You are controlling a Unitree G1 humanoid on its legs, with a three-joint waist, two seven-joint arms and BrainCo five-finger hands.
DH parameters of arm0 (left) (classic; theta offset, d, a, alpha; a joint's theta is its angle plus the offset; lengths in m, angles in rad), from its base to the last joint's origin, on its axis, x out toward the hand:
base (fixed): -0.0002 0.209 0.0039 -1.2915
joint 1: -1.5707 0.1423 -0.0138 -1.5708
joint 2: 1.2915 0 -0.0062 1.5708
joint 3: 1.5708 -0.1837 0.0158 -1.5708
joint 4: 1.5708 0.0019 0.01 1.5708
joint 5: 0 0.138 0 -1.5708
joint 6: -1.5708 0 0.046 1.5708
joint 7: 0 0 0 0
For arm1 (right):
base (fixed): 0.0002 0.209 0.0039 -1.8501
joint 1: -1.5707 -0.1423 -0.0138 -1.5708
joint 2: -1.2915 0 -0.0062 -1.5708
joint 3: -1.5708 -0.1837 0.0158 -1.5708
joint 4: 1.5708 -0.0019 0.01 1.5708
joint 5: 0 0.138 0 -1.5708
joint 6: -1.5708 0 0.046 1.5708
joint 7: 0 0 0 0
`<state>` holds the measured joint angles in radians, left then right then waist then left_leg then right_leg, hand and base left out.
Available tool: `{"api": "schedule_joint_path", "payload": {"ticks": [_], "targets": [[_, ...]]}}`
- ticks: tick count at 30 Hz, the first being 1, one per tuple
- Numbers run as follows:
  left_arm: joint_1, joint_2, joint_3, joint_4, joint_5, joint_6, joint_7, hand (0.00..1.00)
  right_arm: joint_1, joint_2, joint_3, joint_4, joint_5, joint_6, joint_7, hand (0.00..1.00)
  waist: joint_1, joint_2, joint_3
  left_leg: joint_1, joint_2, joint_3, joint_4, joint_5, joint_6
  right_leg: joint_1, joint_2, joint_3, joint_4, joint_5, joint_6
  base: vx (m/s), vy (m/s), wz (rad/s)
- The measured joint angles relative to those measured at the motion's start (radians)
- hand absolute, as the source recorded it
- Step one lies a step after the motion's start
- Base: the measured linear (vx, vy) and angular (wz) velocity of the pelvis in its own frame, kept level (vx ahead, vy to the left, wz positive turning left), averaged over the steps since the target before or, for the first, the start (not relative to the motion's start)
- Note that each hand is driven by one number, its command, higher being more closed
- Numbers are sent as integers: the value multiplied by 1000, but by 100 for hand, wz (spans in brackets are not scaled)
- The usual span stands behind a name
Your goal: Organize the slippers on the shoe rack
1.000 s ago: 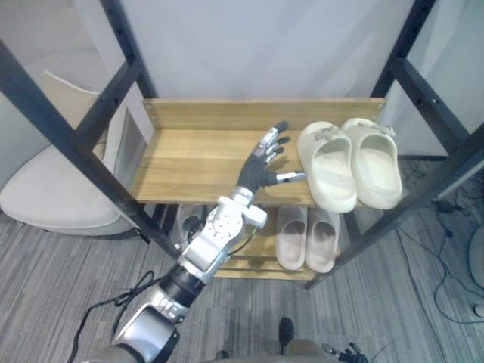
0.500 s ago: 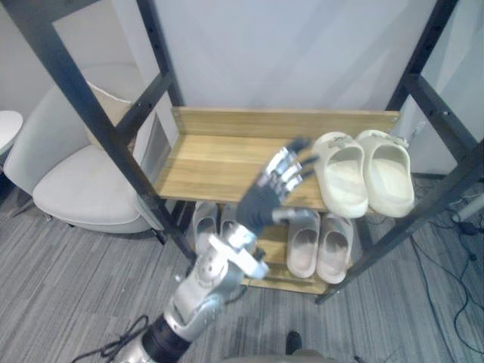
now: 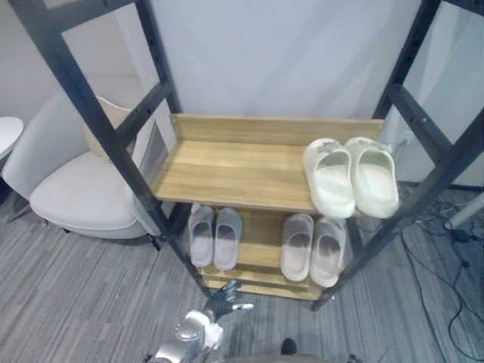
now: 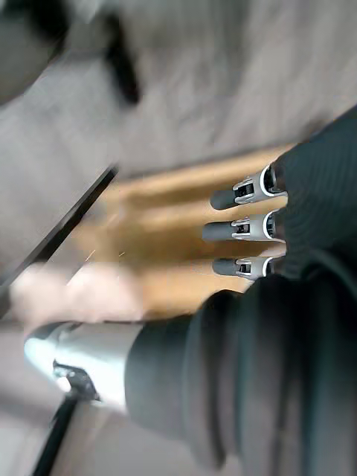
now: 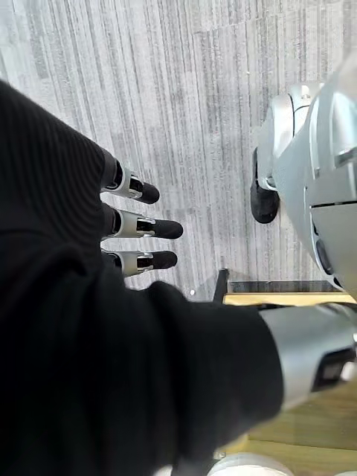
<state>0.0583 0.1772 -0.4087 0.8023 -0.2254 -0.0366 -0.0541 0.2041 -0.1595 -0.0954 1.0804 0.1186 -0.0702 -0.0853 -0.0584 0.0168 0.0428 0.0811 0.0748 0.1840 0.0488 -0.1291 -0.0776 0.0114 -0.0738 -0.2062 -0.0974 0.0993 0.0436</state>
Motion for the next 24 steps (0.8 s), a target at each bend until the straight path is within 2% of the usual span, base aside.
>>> {"api": "schedule_joint_path", "payload": {"ticks": [5, 10, 15, 20, 21, 23, 24], "targets": [[-12, -14, 141, 180, 127, 4, 58, 0, -18, 9, -2, 17, -1, 0, -5, 0, 2, -16, 14, 28, 9, 1, -11, -1, -5, 23, 10, -1, 0, -5, -2, 33, -8, -1], [-8, -14, 251, 233, 225, 21, 134, 0, -33, 15, -20, 37, -2, 0, -12, 0, 5, -17, 23, 30, 5, 7, -13, -2, -6, 22, 8, 1, 0, -7, 0, 13, 1, -1], [-11, -32, 345, 272, 244, 28, 163, 0, -52, 27, -23, 37, -2, 0, -13, 0, 8, -18, 39, 38, 6, 18, -13, -4, -8, 25, 10, 10, 0, -7, 0, -13, -3, -5], [-10, -48, 379, 273, 243, 29, 166, 0, -58, 28, -31, 38, -3, 1, -13, 0, 9, -13, 45, 40, 8, 23, -15, -6, -9, 23, 12, 19, 0, -9, 0, -11, -4, -4], [-10, -52, 383, 273, 243, 29, 166, 0, -68, 28, -32, 38, -3, 1, -13, 0, 10, -13, 46, 37, 8, 22, -14, -6, -9, 17, 8, 19, 14, -23, 5, -18, 6, -3], [-11, -60, 379, 274, 243, 29, 169, 0, -91, 28, -48, 38, -3, 1, -14, 0, 10, -5, 52, 8, 2, 22, -5, -2, -3, -84, -12, 18, 187, -92, 2, -14, 9, 2], [-20, -62, 373, 275, 243, 29, 173, 0, -107, 31, -50, 36, -4, 1, -14, 0, 8, -14, 62, -1, -11, 17, -1, 1, 1, -142, -36, 21, 298, -146, 3, -25, 2, 29]]}}
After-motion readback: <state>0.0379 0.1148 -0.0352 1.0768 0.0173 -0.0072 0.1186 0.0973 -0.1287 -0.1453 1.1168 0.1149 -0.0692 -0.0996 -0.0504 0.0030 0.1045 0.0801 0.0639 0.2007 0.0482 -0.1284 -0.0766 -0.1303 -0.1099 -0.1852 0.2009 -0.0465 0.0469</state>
